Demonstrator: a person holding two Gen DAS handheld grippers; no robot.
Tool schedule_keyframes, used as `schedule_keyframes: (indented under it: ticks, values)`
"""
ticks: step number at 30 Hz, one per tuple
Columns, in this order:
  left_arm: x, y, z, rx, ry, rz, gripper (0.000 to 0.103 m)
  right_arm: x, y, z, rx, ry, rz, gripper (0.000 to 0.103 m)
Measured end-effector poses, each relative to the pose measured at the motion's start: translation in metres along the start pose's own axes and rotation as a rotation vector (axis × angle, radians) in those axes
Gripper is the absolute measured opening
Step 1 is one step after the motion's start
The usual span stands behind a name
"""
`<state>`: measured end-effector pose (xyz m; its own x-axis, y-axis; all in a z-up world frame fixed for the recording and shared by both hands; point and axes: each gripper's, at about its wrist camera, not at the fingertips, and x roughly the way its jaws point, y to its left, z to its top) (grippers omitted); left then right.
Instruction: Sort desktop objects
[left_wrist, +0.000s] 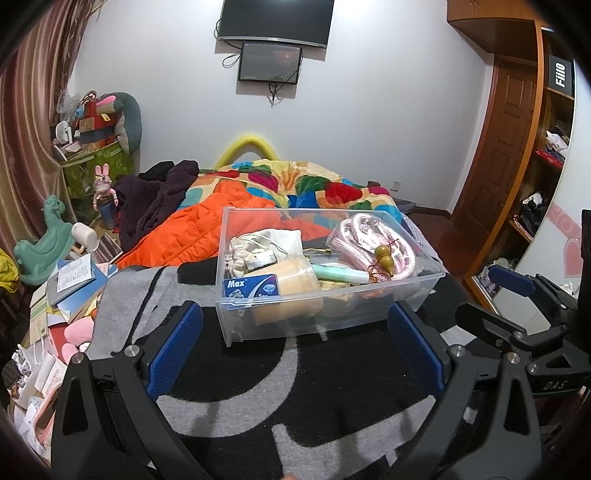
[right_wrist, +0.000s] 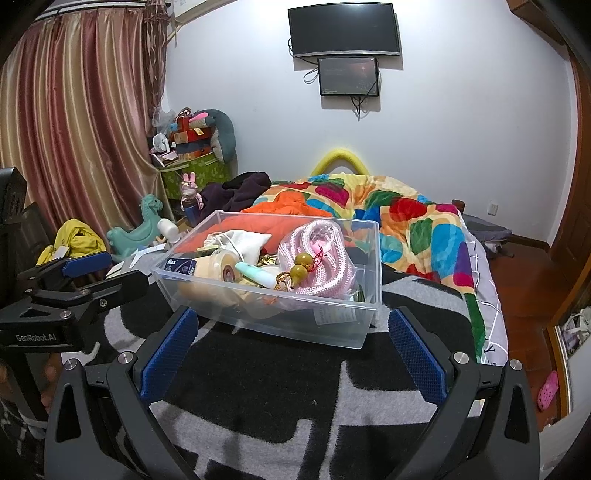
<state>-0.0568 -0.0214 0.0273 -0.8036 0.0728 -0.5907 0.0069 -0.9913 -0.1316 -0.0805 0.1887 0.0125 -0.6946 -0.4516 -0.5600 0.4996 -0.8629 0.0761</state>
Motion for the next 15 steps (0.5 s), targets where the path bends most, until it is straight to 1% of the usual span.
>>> schedule_keyframes:
  ticks: [3, 5, 9, 11, 15]
  values:
    - [0.0021, -0.0005, -0.0002, 0.011, 0.015, -0.013, 0.101, 0.0009, -0.0006, -0.0003, 0.0, 0.004, 0.003, 0.103]
    - [0.0033, -0.002, -0.0008, 0.019, 0.018, -0.008, 0.101, 0.0019, -0.0002, -0.0005, -0.002, 0.006, 0.003, 0.103]
    - [0.0034, -0.0037, -0.002, 0.028, 0.011, -0.009, 0.101, 0.002, -0.0004, -0.0007, 0.0, 0.004, 0.004, 0.103]
    - [0.0006, -0.0047, -0.0024, 0.031, -0.01, 0.0, 0.101, 0.0023, -0.0006, -0.001, 0.0, 0.004, 0.002, 0.103]
    - [-0.0011, -0.005, -0.0005, 0.031, -0.008, -0.006, 0.102, 0.0036, -0.0033, -0.001, 0.009, 0.006, 0.002, 0.103]
